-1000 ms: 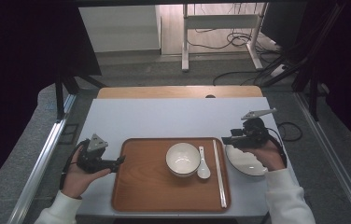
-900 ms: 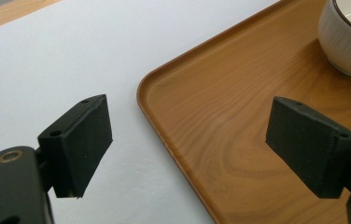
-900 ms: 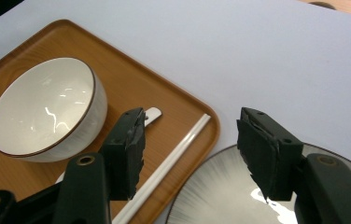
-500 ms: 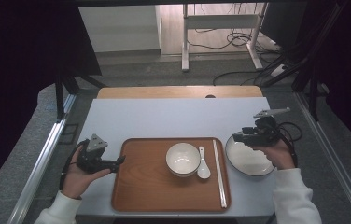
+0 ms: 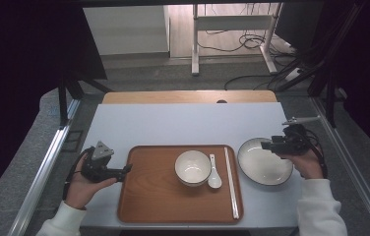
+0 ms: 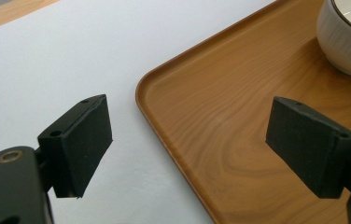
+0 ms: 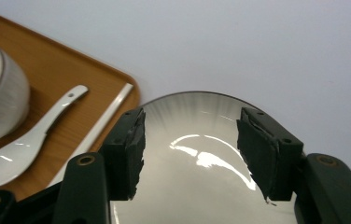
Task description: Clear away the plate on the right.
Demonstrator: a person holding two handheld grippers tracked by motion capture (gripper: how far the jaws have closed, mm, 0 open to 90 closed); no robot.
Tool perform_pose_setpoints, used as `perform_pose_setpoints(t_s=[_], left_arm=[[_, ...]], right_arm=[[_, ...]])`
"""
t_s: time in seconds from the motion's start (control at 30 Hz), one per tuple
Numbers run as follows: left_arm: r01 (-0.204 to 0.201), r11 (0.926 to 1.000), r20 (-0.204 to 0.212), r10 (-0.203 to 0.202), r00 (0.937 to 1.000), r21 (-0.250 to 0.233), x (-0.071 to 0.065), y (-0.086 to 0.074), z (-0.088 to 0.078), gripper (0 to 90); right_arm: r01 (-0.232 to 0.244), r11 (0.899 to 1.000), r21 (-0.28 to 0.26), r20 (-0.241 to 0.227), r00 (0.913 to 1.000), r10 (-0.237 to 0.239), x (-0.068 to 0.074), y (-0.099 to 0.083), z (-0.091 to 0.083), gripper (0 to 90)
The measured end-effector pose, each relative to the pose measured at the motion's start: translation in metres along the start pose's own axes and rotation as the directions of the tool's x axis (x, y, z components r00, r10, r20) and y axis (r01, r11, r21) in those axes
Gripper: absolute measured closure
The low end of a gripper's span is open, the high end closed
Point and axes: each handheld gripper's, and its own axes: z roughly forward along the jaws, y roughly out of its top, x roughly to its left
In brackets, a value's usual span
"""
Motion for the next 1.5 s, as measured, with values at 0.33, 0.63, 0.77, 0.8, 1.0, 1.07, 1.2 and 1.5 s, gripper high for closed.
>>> perform_pose_setpoints(t_s=[0.33, 0.63, 0.77, 0.8, 1.0, 1.07, 1.2, 1.5], left_arm=[[-0.005, 1.0000, -0.002, 0.005, 1.0000, 0.001, 0.000, 0.000, -0.001, 13.9], [-0.003, 1.0000, -0.004, 0.003, 1.0000, 0.003, 0.000, 0.000, 0.000, 13.9], [-0.004, 1.0000, -0.003, 0.004, 1.0000, 0.006, 0.000, 0.000, 0.000, 14.0], [-0.004, 1.0000, -0.004, 0.004, 1.0000, 0.006, 0.000, 0.000, 0.000, 13.9], [0.002, 1.0000, -0.007, -0.002, 1.0000, 0.000, 0.001, -0.001, 0.000, 14.0], [0.001, 1.0000, -0.007, -0.001, 1.0000, 0.001, 0.001, -0.001, 0.000, 14.0], [0.001, 1.0000, -0.006, -0.001, 1.0000, 0.003, 0.001, -0.001, 0.001, 14.0], [-0.001, 1.0000, -0.007, 0.001, 1.0000, 0.002, 0.000, -0.001, 0.000, 14.0]], right_arm=[[-0.072, 0.996, 0.057, 0.053, 0.9962, 0.069, -0.025, -0.012, 0.002, 41.5], [-0.152, 0.985, 0.081, 0.081, 0.9861, 0.145, -0.046, -0.027, 0.005, 41.5], [-0.168, 0.981, 0.098, 0.091, 0.9831, 0.159, -0.051, -0.031, 0.008, 41.5], [-0.172, 0.980, 0.101, 0.094, 0.9822, 0.162, -0.052, -0.032, 0.009, 41.4], [-0.210, 0.969, 0.131, 0.092, 0.9756, 0.199, -0.059, -0.039, 0.014, 42.6], [-0.227, 0.962, 0.153, 0.081, 0.9728, 0.217, -0.063, -0.042, 0.017, 43.9], [-0.247, 0.953, 0.176, 0.056, 0.9690, 0.240, -0.065, -0.045, 0.020, 47.0], [-0.260, 0.937, 0.232, 0.032, 0.9651, 0.260, -0.065, -0.049, 0.029, 55.1]])
